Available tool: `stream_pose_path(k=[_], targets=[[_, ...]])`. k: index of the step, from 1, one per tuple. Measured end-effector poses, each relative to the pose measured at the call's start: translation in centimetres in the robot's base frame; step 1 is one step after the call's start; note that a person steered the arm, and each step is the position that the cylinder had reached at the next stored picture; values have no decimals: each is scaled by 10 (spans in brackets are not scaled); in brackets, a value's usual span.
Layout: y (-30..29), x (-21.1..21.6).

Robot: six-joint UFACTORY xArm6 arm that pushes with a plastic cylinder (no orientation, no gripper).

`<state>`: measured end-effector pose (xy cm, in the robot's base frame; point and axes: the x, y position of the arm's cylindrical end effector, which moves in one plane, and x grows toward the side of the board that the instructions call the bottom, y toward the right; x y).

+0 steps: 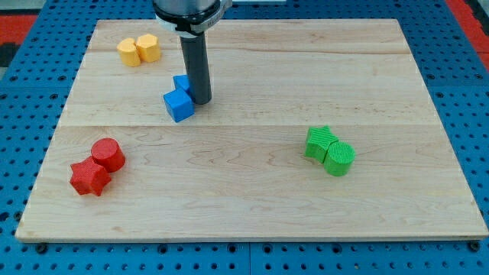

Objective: Move your arm to bottom center

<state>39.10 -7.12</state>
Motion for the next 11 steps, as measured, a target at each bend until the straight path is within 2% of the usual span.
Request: stream_pose_path(k=[3, 5, 9, 10, 11], targets=[[0, 1], [25, -13], [37, -15], [79, -15], [112, 7]])
